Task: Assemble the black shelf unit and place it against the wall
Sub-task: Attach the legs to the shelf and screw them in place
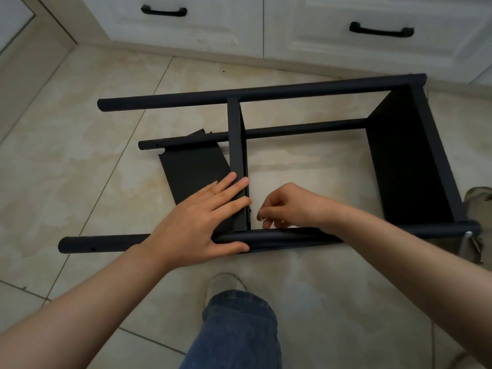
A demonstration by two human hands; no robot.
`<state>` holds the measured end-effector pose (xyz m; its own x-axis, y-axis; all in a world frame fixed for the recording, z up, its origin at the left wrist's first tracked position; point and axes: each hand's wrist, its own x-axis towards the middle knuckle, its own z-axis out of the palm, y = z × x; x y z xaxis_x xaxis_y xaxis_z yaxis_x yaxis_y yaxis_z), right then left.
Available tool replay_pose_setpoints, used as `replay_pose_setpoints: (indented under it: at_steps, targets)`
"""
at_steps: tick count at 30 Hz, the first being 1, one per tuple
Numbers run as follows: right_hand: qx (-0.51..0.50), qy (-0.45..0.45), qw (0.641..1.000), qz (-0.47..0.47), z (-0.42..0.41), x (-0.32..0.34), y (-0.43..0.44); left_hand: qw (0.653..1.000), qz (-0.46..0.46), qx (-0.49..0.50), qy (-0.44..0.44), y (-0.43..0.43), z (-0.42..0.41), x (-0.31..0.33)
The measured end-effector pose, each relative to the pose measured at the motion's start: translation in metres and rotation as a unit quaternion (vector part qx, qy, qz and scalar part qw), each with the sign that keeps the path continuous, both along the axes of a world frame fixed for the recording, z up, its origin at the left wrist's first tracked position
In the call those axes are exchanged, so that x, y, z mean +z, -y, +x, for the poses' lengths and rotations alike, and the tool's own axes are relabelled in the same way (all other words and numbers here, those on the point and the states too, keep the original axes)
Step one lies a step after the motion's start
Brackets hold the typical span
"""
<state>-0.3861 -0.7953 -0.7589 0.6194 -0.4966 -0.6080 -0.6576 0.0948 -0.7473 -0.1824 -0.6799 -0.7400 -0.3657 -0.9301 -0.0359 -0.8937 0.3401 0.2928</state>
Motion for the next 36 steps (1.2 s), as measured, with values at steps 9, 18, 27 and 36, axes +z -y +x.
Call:
replay_pose_setpoints:
  at_steps: [9,18,27,36]
  targets:
    - [0.038,0.066,0.991,0.111,0.014,-0.013,0.006,1.000,-0.012,-0.006,0.021,0.001,-0.004,0.003]
    - [-0.048,0.101,0.983,0.144,0.001,-0.014,0.012,1.000,-0.012,-0.018,0.020,0.002,-0.005,0.004]
    - [0.097,-0.044,0.989,-0.101,-0.003,0.006,-0.004,0.999,0.016,-0.015,0.023,0.004,-0.003,0.004]
    - [0.032,-0.017,0.985,-0.169,-0.006,0.015,-0.021,0.998,0.045,-0.013,0.039,0.008,-0.007,0.006]
